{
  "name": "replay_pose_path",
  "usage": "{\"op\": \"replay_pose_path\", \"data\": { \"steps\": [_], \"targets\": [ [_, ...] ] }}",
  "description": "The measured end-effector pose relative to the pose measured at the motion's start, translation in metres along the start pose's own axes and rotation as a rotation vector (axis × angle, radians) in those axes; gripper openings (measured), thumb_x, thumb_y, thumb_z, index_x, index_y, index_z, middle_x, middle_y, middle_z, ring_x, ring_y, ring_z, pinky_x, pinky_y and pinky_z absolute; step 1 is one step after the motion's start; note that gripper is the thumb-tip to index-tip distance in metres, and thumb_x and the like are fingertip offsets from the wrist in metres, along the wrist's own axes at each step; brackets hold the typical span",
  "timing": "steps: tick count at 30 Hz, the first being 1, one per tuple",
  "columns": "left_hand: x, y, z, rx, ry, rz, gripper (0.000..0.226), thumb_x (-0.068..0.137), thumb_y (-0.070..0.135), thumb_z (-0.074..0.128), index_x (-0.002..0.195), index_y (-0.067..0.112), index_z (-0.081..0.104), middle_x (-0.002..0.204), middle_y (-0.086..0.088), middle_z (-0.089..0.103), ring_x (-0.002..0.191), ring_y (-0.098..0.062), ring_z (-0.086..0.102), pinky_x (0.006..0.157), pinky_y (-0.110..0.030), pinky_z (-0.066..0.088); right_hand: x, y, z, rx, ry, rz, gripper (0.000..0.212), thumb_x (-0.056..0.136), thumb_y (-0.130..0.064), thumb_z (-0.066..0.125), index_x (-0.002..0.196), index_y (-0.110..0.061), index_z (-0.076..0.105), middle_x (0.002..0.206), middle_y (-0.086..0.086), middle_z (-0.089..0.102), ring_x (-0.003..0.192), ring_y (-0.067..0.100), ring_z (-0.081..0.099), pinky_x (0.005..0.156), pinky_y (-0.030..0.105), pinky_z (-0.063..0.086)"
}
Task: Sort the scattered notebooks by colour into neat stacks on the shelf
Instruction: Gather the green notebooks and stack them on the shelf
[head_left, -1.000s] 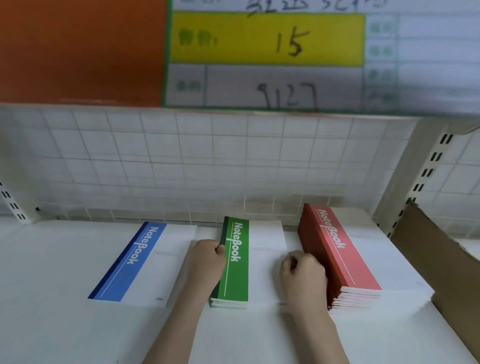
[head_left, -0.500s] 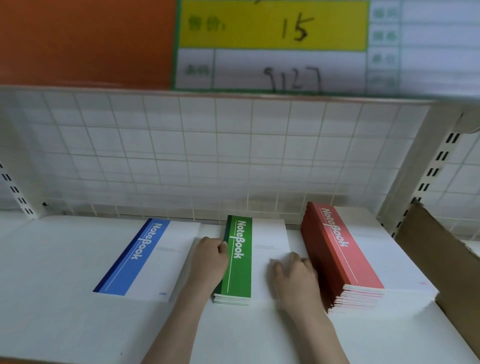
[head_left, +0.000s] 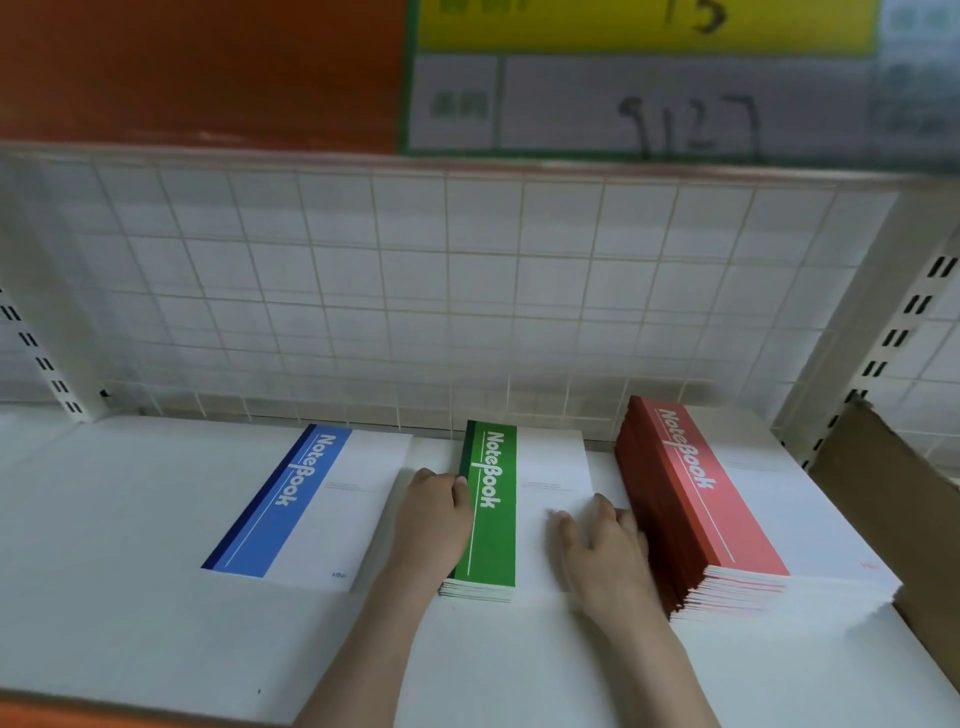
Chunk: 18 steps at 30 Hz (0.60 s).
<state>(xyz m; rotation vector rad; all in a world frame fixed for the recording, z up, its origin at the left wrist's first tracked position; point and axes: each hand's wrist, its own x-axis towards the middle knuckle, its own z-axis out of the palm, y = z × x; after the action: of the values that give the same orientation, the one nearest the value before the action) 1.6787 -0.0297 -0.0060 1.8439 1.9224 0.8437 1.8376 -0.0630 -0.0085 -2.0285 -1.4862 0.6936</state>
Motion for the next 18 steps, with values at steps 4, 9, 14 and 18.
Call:
{"op": "replay_pose_path", "data": {
  "steps": [4, 9, 14, 18],
  "targets": [
    [-0.003, 0.0, -0.001, -0.051, -0.007, -0.023, 0.04, 0.103, 0.02, 0.031, 0.073, 0.004, 0.052, 0.082, -0.012, 0.052, 0.077, -0.02, 0.046, 0.067, -0.029, 0.033, -0.002, 0.0, 0.001, 0.008, 0.016, -0.019, 0.063, 0.098, -0.036, 0.042, 0.148, -0.006, 0.02, 0.148, 0.017, 0.029, 0.136, 0.032, 0.025, 0.105, 0.028, 0.024],
    [0.001, -0.007, 0.003, -0.149, -0.017, -0.063, 0.044, 0.103, 0.021, 0.031, 0.086, -0.004, 0.062, 0.087, -0.018, 0.063, 0.08, -0.028, 0.059, 0.073, -0.035, 0.046, -0.006, 0.002, 0.006, -0.085, 0.053, -0.036, 0.064, 0.097, -0.039, 0.041, 0.149, -0.007, 0.019, 0.145, 0.015, 0.032, 0.132, 0.032, 0.029, 0.102, 0.031, 0.029],
    [0.003, -0.01, 0.004, -0.183, -0.001, -0.113, 0.042, 0.103, 0.022, 0.031, 0.091, 0.0, 0.063, 0.09, -0.012, 0.065, 0.082, -0.022, 0.062, 0.069, -0.026, 0.047, -0.004, 0.0, 0.005, -0.057, 0.056, -0.035, 0.066, 0.096, -0.036, 0.045, 0.148, -0.005, 0.018, 0.146, 0.017, 0.032, 0.132, 0.034, 0.029, 0.102, 0.035, 0.03],
    [-0.003, -0.006, -0.007, -0.142, 0.07, -0.091, 0.033, 0.102, 0.021, 0.036, 0.105, 0.005, 0.065, 0.101, -0.006, 0.062, 0.079, -0.011, 0.056, 0.066, -0.014, 0.039, -0.01, -0.002, 0.004, -0.118, 0.106, -0.094, 0.071, 0.093, -0.041, 0.046, 0.147, -0.005, 0.018, 0.149, 0.015, 0.027, 0.132, 0.033, 0.027, 0.103, 0.038, 0.029]
  ]
}}
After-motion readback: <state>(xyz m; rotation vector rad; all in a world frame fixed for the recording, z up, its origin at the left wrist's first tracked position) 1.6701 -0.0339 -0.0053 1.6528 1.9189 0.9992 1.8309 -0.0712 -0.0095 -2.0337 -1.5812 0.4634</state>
